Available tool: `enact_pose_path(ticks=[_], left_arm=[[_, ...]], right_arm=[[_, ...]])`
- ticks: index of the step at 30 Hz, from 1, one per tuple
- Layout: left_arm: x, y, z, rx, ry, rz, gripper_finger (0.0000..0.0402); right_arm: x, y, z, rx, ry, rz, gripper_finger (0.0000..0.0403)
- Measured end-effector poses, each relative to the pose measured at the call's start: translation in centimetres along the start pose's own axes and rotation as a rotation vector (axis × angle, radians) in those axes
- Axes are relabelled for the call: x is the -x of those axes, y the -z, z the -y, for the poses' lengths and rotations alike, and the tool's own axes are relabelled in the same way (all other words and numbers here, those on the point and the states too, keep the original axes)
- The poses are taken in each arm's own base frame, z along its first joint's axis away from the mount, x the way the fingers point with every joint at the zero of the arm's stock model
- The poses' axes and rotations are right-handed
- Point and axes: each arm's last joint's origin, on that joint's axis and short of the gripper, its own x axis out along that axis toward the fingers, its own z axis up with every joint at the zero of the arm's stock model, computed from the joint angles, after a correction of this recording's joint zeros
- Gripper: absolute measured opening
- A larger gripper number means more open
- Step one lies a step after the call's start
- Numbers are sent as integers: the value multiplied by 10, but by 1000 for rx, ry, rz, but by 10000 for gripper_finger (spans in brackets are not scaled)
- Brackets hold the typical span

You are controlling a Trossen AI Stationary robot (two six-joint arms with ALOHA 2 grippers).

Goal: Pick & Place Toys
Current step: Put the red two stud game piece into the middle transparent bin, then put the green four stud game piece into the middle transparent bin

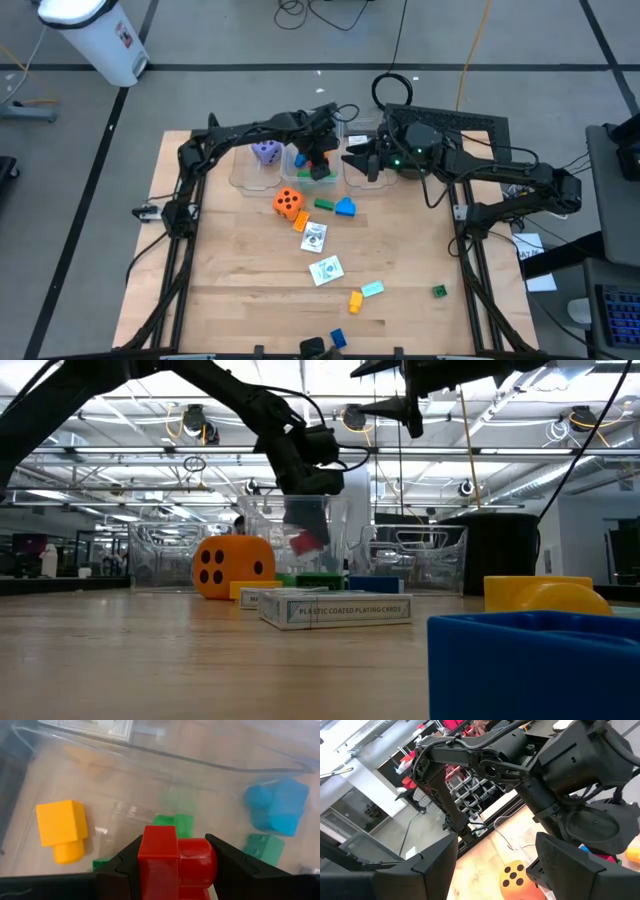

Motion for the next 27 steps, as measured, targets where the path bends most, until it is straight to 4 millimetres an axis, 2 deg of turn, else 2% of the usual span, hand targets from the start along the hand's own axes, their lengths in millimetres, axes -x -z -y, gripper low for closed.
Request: enact_pose_path(ticks=[9, 18, 23, 27], left_arm=[[1, 0, -7, 5, -10, -3, 169], [1, 0, -9, 13, -14, -2, 229], [1, -3, -10, 16, -23, 26, 231], [11, -7, -9, 36, -44, 51, 229]], right_arm=[[0, 0, 0, 0, 1, -3, 263], [0, 1, 0, 3, 2, -4, 263], [0, 1, 0, 3, 2, -4, 263], [0, 1, 0, 3, 2, -4, 263]])
